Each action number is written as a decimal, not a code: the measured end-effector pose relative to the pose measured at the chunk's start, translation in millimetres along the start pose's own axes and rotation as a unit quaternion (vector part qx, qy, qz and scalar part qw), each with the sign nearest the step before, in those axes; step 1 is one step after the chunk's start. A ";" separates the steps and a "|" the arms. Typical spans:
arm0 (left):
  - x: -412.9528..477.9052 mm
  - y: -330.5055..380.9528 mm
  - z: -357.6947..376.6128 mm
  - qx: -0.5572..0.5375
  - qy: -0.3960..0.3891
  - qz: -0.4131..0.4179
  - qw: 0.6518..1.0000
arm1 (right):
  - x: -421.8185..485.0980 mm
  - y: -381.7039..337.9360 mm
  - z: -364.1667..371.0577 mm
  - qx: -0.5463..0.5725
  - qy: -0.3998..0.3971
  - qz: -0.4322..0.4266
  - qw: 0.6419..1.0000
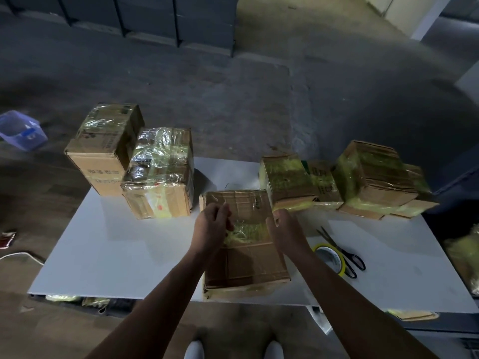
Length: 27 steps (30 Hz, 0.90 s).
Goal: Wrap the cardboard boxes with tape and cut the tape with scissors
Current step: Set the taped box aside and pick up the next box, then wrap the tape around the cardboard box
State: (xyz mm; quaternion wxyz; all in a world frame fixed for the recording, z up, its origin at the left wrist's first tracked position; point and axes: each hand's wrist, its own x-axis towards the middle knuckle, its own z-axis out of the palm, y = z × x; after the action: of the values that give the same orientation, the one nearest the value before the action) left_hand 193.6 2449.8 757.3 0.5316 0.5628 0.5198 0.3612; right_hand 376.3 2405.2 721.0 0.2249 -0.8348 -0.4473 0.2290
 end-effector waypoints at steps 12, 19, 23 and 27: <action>-14.8 9.6 98.9 0.034 -0.129 -0.016 0.991 | -17.7 109.6 -44.2 -0.031 0.020 0.083 0.996; -26.0 23.2 165.0 0.089 -0.166 -0.037 0.981 | -20.4 182.7 -55.9 -0.140 0.022 0.148 0.979; -26.6 26.0 186.8 0.124 -0.177 -0.049 0.975 | -11.5 204.2 -53.7 -0.102 -0.014 0.115 0.988; -26.2 25.5 192.4 0.150 -0.165 -0.054 0.973 | 0.8 207.1 -57.2 -0.059 -0.019 0.085 0.994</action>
State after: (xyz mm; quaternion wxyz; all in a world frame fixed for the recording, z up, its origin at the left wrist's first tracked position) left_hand 378.1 2384.2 752.5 0.5382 0.6591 0.5027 0.1523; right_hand 543.4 2292.8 646.1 0.1466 -0.8772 -0.3914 0.2364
